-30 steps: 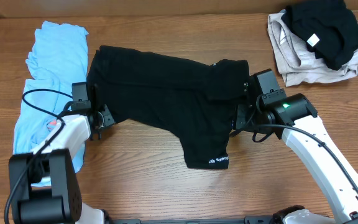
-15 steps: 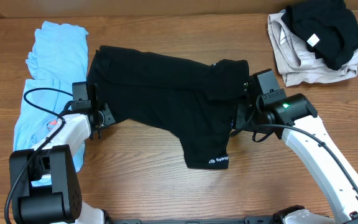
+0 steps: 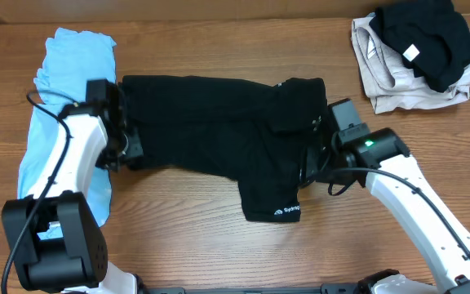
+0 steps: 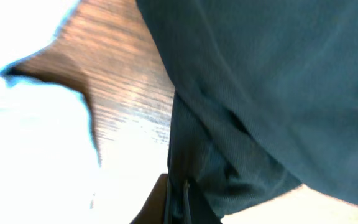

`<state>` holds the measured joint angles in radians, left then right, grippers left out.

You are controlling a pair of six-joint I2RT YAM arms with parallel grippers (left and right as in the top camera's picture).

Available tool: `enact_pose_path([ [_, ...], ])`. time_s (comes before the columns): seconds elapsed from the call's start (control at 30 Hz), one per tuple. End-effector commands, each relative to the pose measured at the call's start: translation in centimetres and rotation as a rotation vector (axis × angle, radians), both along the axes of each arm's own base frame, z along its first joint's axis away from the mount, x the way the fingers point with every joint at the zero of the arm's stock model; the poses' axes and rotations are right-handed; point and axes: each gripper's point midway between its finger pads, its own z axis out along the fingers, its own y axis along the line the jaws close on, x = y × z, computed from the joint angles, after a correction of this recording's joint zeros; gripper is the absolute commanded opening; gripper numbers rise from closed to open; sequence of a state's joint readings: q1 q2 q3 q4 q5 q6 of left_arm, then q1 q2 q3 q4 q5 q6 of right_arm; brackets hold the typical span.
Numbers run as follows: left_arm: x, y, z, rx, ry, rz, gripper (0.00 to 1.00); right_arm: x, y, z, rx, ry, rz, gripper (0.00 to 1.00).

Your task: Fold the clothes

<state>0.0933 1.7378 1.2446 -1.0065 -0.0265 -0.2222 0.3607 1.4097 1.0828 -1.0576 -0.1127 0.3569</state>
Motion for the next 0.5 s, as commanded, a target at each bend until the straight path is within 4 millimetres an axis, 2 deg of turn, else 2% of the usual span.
enact_pose_path([
  [0.0,1.4,1.0,3.4,0.046,-0.027,-0.104,0.04,-2.0,1.0,-1.8,0.008,0.05,0.063,0.59],
  [0.13,1.4,2.4,5.4,0.129,-0.013,-0.096,0.04,-3.7,0.9,-4.3,0.0,0.094,0.083,0.6],
  [0.3,0.8,2.7,5.5,0.149,0.014,-0.096,0.04,-5.3,2.0,-6.8,0.084,0.132,0.101,0.61],
  [0.47,0.4,2.7,5.5,0.147,0.028,-0.096,0.04,-5.7,3.0,-8.5,0.158,0.115,0.117,0.61],
])
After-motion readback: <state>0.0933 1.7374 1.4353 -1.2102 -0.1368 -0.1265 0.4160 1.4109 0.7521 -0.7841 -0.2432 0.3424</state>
